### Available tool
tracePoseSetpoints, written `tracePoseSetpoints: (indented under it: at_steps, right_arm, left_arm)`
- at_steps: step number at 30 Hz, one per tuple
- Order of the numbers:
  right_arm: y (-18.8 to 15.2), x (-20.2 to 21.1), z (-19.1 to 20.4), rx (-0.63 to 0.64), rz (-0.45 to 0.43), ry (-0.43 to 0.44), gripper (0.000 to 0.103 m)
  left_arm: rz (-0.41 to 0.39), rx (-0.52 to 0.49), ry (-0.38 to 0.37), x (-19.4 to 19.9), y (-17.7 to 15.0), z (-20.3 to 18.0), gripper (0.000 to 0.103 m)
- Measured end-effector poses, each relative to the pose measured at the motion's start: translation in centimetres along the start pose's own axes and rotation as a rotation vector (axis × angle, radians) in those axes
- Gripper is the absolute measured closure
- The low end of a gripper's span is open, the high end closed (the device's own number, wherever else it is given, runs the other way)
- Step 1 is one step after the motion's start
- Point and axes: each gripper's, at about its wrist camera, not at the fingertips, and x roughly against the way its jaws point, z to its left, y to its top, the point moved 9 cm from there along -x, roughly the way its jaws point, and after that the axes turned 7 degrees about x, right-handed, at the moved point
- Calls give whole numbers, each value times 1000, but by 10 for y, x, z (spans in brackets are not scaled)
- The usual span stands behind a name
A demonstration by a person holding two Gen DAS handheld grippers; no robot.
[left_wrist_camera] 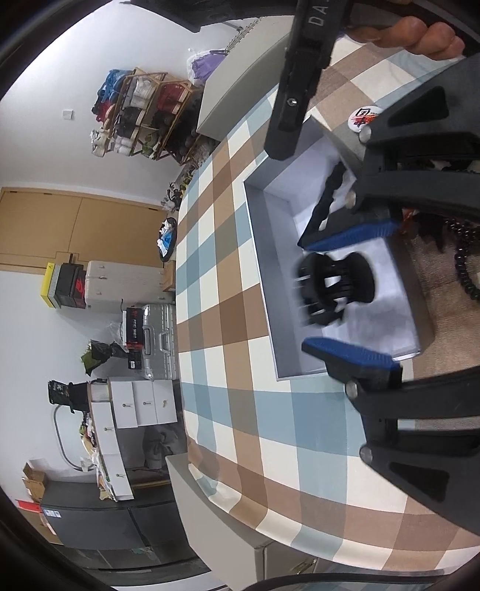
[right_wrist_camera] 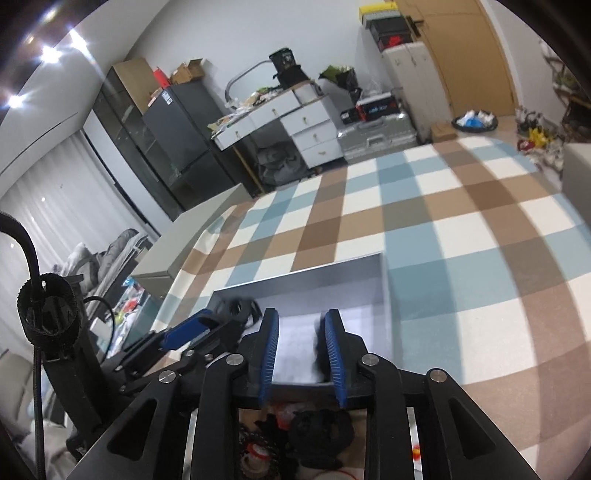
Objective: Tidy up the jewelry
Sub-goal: 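Carry the black claw clips into the grey box and open both tools, then move the right tool to a black claw clip and grasp it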
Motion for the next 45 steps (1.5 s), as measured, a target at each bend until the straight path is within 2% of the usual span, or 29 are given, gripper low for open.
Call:
tracePoseSetpoints:
  at_steps: [1, 2, 4, 5, 7, 8, 12, 15, 21, 25, 32, 39, 45]
  right_arm:
    - [0, 3, -1, 0, 0, -3, 69]
    - [-2, 8, -3, 2, 2, -6, 65]
    - [-6, 15, -5, 5, 10, -2, 45]
    - [-9, 20, -7, 7, 16, -5, 39]
    - [-15, 26, -11, 18, 34, -31, 13]
    - [-18, 28, -12, 31, 42, -43, 11]
    - [-31, 31, -19, 67, 62, -71, 10]
    - [-38, 29, -25, 109, 78, -131, 10]
    - [-49, 17, -17, 119, 128, -47, 11]
    - [-55, 11, -7, 131, 139, -7, 15]
    - [-67, -3, 1, 139, 176, 16, 23]
    - [-72, -8, 2, 136, 192, 22, 23]
    - [-73, -10, -2, 104, 196, 22, 23]
  left_arm:
    - [-9, 0, -9, 5, 0, -1, 36]
    - [-19, 3, -21, 10, -1, -2, 33]
    - [-31, 15, -37, 19, -2, -3, 22]
    - [-29, 20, -33, 22, -3, -2, 17]
    - [-36, 28, -26, 30, -7, 0, 5]
    - [-40, 34, -22, 33, -8, 2, 1]
    - [-46, 52, -13, 39, -10, 9, 1]
    - [-62, 45, -16, 42, -10, 12, 1]
    - [-88, 27, -6, 39, -15, 15, 1]
    - [-54, 13, 0, 31, -23, 13, 1]
    - [-17, -9, 42, 24, -32, 19, 1]
    - [-12, 8, 51, 26, -35, 23, 1]
    - [17, 5, 29, 22, -40, 20, 1]
